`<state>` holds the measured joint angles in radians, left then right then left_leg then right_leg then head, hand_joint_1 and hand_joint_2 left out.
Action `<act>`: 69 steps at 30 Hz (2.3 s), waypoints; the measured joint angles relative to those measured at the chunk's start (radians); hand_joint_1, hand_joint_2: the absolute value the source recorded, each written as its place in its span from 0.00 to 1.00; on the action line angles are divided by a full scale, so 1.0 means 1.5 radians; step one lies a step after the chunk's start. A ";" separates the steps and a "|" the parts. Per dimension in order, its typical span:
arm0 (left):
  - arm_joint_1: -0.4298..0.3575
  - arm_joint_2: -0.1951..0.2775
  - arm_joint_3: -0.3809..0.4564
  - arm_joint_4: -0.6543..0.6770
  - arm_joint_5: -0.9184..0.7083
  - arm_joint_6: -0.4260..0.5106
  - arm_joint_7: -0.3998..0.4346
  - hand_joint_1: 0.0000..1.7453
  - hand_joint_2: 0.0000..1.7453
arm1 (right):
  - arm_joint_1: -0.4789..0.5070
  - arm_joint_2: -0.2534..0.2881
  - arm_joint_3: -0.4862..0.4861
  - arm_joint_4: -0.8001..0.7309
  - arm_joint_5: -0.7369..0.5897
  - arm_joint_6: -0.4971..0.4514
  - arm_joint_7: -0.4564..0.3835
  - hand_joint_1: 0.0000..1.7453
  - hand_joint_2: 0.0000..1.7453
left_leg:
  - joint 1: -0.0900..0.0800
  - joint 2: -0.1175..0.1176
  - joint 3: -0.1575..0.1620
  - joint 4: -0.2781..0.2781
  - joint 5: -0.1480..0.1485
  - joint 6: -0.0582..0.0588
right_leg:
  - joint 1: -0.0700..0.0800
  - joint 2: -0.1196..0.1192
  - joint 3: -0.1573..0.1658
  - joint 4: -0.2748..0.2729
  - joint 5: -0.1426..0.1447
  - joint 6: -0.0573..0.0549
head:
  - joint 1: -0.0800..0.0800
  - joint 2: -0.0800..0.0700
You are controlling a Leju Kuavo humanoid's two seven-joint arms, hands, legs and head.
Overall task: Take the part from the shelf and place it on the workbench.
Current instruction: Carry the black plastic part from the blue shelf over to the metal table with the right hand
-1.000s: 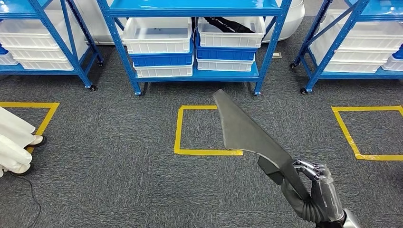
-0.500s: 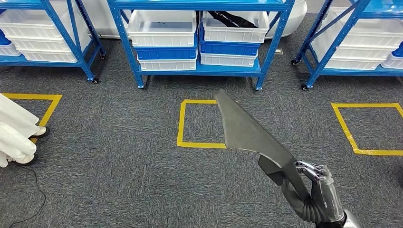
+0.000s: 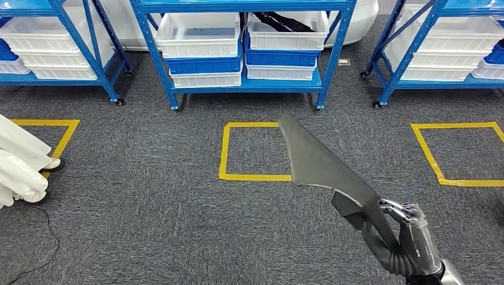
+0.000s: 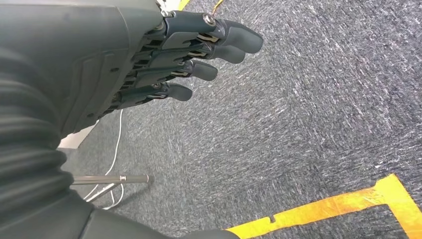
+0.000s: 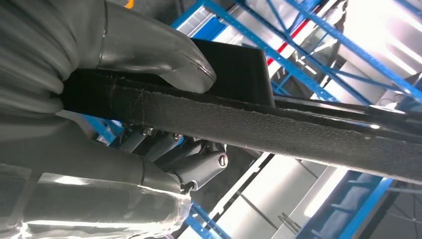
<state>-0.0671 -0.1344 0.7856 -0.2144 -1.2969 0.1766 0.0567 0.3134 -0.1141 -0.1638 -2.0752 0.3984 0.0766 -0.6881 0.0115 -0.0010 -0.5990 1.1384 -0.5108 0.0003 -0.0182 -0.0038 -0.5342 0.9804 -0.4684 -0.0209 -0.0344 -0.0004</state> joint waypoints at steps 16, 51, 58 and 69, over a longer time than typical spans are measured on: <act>-0.002 0.005 0.000 0.001 -0.011 -0.005 0.000 0.00 1.00 | 0.053 0.000 -0.029 -0.039 0.005 -0.003 0.000 1.00 1.00 | -0.006 0.006 0.000 -0.107 0.080 0.026 | -0.007 0.001 0.005 0.038 -0.046 0.040 | 0.007 0.000; 0.001 0.004 0.000 0.001 -0.019 -0.010 0.003 0.00 1.00 | 0.056 0.024 -0.020 -0.058 -0.003 0.011 -0.004 1.00 1.00 | -0.005 0.008 0.004 -0.097 0.074 0.007 | -0.008 0.002 0.018 -0.005 -0.019 0.025 | 0.010 0.000; 0.004 0.004 0.000 0.001 -0.019 -0.007 0.005 0.00 1.00 | 0.067 0.014 -0.009 -0.068 -0.014 -0.014 -0.004 1.00 1.00 | 0.001 0.005 -0.059 0.098 -0.054 -0.007 | -0.003 0.002 0.000 -0.001 0.001 0.000 | 0.008 0.000; 0.003 0.009 0.003 0.001 -0.029 -0.004 0.004 0.00 1.00 | 0.062 -0.032 0.015 -0.067 -0.038 -0.048 -0.004 1.00 1.00 | -0.011 0.007 0.057 -0.120 0.045 0.046 | 0.008 0.001 -0.026 0.020 0.000 0.019 | 0.010 0.000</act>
<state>-0.0624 -0.1209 0.7898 -0.2125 -1.3403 0.1711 0.0629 0.4065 -0.1622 -0.1410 -2.1761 0.3407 0.0045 -0.6947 -0.0047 0.0099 -0.5134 0.9583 -0.4440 0.0692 -0.0056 -0.0023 -0.5725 1.0102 -0.4691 0.0075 -0.0189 -0.0004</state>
